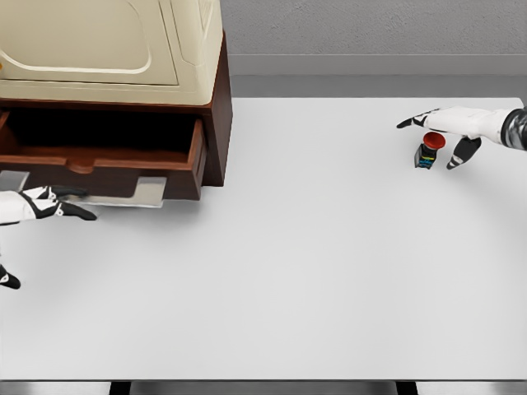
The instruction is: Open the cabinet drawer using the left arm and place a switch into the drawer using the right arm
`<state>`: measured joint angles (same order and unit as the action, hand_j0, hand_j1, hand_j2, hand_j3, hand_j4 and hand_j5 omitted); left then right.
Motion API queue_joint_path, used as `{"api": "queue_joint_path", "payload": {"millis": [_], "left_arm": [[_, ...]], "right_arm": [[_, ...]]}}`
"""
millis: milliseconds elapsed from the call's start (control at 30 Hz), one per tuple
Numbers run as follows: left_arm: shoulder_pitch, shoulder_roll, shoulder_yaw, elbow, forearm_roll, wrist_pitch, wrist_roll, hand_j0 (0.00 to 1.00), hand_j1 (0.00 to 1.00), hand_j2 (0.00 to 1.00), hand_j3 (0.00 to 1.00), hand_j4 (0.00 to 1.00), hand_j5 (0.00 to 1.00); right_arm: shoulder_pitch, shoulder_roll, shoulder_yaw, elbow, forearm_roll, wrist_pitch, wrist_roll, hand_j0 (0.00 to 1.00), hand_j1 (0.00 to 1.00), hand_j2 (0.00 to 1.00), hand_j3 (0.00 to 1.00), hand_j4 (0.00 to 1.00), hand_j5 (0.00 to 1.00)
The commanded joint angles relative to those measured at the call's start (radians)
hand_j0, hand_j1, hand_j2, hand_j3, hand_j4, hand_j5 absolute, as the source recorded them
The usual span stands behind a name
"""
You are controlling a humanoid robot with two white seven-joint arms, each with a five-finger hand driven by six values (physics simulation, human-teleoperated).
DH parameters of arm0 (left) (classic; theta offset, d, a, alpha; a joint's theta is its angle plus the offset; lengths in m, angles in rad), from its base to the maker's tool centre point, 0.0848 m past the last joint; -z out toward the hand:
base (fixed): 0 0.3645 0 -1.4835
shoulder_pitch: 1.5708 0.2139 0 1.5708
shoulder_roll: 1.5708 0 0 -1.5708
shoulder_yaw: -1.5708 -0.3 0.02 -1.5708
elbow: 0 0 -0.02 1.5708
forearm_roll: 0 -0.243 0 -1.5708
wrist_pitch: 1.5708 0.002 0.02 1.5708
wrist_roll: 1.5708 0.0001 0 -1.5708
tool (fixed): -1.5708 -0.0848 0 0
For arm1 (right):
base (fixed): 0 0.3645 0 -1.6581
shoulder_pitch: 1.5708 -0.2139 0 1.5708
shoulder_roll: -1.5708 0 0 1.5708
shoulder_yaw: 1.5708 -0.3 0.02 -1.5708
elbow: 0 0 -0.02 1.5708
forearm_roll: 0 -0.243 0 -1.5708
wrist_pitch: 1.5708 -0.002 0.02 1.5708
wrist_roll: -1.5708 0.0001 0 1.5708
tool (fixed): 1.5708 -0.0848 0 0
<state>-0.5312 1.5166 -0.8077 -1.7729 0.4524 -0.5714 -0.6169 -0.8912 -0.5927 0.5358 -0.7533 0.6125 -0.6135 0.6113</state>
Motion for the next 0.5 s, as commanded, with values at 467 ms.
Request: {"api": "queue_joint_path", "payload": {"millis": [467], "left_arm": [[-0.01,0.066,-0.013,0.01,0.002,-0.039,0.006,1.0,1.0,1.0,1.0,1.0,1.0]], "right_arm": [[0.0,-0.003,0.004,0.0,-0.005,0.003,0.0,1.0,1.0,1.0,1.0,1.0,1.0]]}}
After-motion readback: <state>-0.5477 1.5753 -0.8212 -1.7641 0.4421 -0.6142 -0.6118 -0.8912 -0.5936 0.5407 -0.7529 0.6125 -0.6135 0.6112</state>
